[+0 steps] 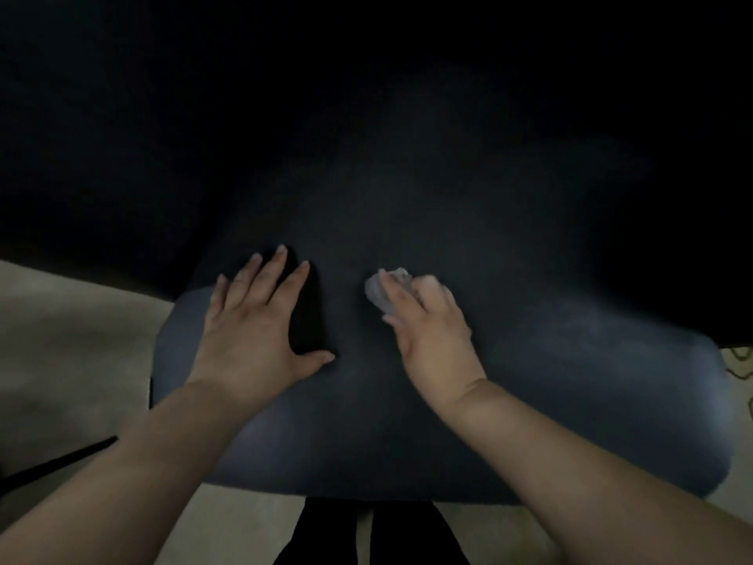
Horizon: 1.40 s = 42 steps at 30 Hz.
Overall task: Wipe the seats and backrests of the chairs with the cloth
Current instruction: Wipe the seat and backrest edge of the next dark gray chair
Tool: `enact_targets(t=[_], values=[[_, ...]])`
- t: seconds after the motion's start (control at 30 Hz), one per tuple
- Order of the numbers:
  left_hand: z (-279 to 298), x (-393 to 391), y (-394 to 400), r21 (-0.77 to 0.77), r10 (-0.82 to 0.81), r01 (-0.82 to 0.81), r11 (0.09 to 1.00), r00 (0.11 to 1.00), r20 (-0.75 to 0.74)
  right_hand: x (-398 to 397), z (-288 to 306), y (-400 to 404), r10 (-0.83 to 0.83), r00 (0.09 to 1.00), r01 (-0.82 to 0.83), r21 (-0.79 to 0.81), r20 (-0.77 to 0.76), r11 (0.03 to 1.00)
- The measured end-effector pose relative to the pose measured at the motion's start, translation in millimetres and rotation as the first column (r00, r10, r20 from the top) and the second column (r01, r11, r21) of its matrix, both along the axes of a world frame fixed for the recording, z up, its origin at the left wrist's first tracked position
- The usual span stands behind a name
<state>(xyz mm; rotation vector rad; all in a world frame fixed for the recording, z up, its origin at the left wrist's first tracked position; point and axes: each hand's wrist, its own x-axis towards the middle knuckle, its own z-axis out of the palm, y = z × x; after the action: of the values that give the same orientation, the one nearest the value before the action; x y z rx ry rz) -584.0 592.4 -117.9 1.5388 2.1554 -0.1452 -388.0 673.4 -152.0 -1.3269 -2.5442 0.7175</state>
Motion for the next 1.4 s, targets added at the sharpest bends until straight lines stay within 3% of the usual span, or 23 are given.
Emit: enact_targets(t=[0.07,0.13,0.2,0.27,0.37,0.43,0.53,0.6,0.73,0.8,0.9,0.97,1.0,1.17,1.2,1.27,1.3,1.4], values=[[3.0,-2.6,-9.6,0.014,0.037,-0.037,0.999,0.999,-0.005,8.1,-2.9,23.5,0.038,0.997,-0.041,0.038,0.064,0.998],[3.6,-6.2,-18.1,0.028,0.061,-0.060,0.998,0.998,-0.014,18.8,-10.5,48.0,-0.152,0.984,0.147,0.056,0.092,0.988],[1.1,-11.0,-25.6,0.046,0.072,-0.071,0.996,0.997,-0.020,6.3,-10.3,40.9,-0.307,0.951,0.307,-0.020,-0.017,0.952],[-2.8,-14.4,-31.0,0.056,0.072,-0.070,0.996,0.997,-0.025,-22.2,-7.3,8.0,-0.193,0.978,0.188,-0.073,-0.073,0.979],[-7.7,-16.6,-39.8,0.077,0.083,-0.082,0.994,0.996,-0.014,-41.4,-2.7,-27.8,0.146,0.987,-0.151,-0.063,-0.067,0.987],[-9.2,-19.3,-48.5,0.090,0.095,-0.093,0.992,0.995,-0.010,-38.9,-5.5,-11.1,0.197,0.980,-0.198,-0.015,-0.033,0.980],[-10.0,-28.1,-66.0,0.117,0.150,-0.149,0.982,0.989,0.001,-28.4,-18.0,24.5,-0.055,0.996,0.045,0.138,0.071,0.989],[-10.8,-34.6,-80.2,0.142,0.216,-0.216,0.966,0.976,0.015,-41.5,-14.7,11.3,-0.195,0.980,0.197,0.059,-0.032,0.979],[-13.9,-44.0,-105.5,0.106,0.282,-0.282,0.953,0.959,0.019,-79.5,-6.3,-65.4,0.161,0.984,-0.165,-0.055,-0.075,0.985],[-15.1,-49.0,-115.0,0.069,0.289,-0.289,0.955,0.957,0.020,-86.7,-6.3,-62.8,0.248,0.966,-0.252,-0.048,-0.077,0.966],[-18.8,-54.3,-122.4,0.047,0.298,-0.300,0.953,0.953,0.055,-97.7,-14.6,-24.6,0.136,0.991,-0.136,0.072,0.000,0.988],[-22.9,-54.9,-123.2,0.039,0.294,-0.298,0.954,0.952,0.083,-109.9,-19.8,-17.7,0.013,1.000,-0.014,0.032,0.023,0.999],[-25.0,-54.4,-123.0,0.040,0.295,-0.300,0.953,0.950,0.098,-116.4,-19.2,-26.2,0.036,0.999,-0.036,0.000,0.034,0.999],[-29.7,-57.5,-126.5,0.061,0.288,-0.298,0.953,0.949,0.125,-122.3,-4.6,-67.0,0.486,0.874,-0.486,-0.007,-0.028,0.874],[-29.7,-58.2,-127.0,0.059,0.281,-0.289,0.955,0.952,0.123,-126.0,-8.2,-52.9,0.486,0.874,-0.485,0.043,0.004,0.873],[-30.1,-58.8,-128.1,0.055,0.272,-0.280,0.958,0.955,0.122,-141.1,-13.8,-12.4,0.320,0.945,-0.327,0.188,0.068,0.926],[-30.9,-58.6,-128.5,0.058,0.271,-0.280,0.958,0.955,0.122,-152.5,-18.5,10.1,0.198,0.975,-0.214,0.196,0.098,0.957],[-33.9,-57.5,-128.6,0.053,0.273,-0.281,0.958,0.954,0.126,-189.2,-26.6,33.4,0.044,0.997,-0.049,0.097,0.056,0.994]])
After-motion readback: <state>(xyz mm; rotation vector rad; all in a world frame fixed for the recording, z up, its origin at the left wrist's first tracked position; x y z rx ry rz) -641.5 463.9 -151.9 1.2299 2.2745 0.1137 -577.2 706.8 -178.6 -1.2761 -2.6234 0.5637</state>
